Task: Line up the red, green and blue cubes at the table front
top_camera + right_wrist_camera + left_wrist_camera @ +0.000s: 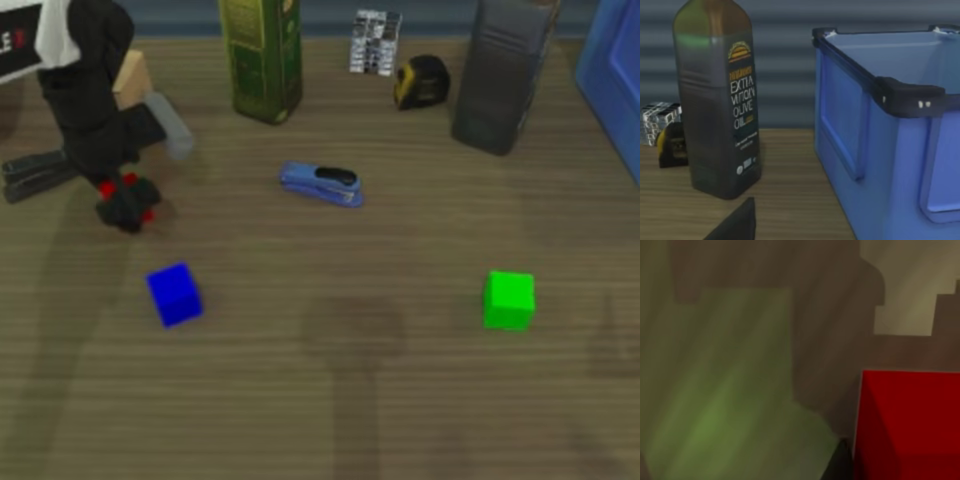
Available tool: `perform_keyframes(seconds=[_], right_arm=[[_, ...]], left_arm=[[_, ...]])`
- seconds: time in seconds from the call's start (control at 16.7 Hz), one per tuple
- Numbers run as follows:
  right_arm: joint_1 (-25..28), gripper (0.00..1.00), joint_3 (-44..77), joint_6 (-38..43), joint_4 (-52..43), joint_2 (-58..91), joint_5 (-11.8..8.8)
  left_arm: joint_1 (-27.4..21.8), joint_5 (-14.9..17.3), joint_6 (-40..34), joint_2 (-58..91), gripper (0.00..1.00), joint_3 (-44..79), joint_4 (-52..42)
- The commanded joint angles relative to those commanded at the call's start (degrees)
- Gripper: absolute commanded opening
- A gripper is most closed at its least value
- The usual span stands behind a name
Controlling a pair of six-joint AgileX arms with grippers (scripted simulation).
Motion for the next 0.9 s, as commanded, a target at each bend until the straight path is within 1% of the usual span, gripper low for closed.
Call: perform_keyframes(seconds=[0.12, 0.18, 0.6, 0.66, 0.9], right_arm=[[0.0, 1.0, 0.0, 0.0, 0.0, 0.0, 0.0], [0.0, 1.0, 0.0, 0.0, 0.0, 0.0, 0.0], [0.0, 1.0, 0.0, 0.0, 0.0, 0.0, 0.0], [0.0, 1.0, 0.0, 0.0, 0.0, 0.0, 0.0], [0.0, 1.0, 0.0, 0.0, 0.0, 0.0, 0.0]], left_arm=[[0.0, 0.0, 0.0, 0.0, 0.02, 0.0, 0.0], [0.0, 0.0, 0.0, 0.0, 0.0, 0.0, 0.0], [0.0, 0.0, 0.0, 0.0, 0.0, 0.0, 0.0], [-0.05, 0.84, -0.76, -2.1, 0.0, -0.06, -1.36], [0.6, 0.85, -1.1, -2.95, 0.0, 3.2, -5.0]])
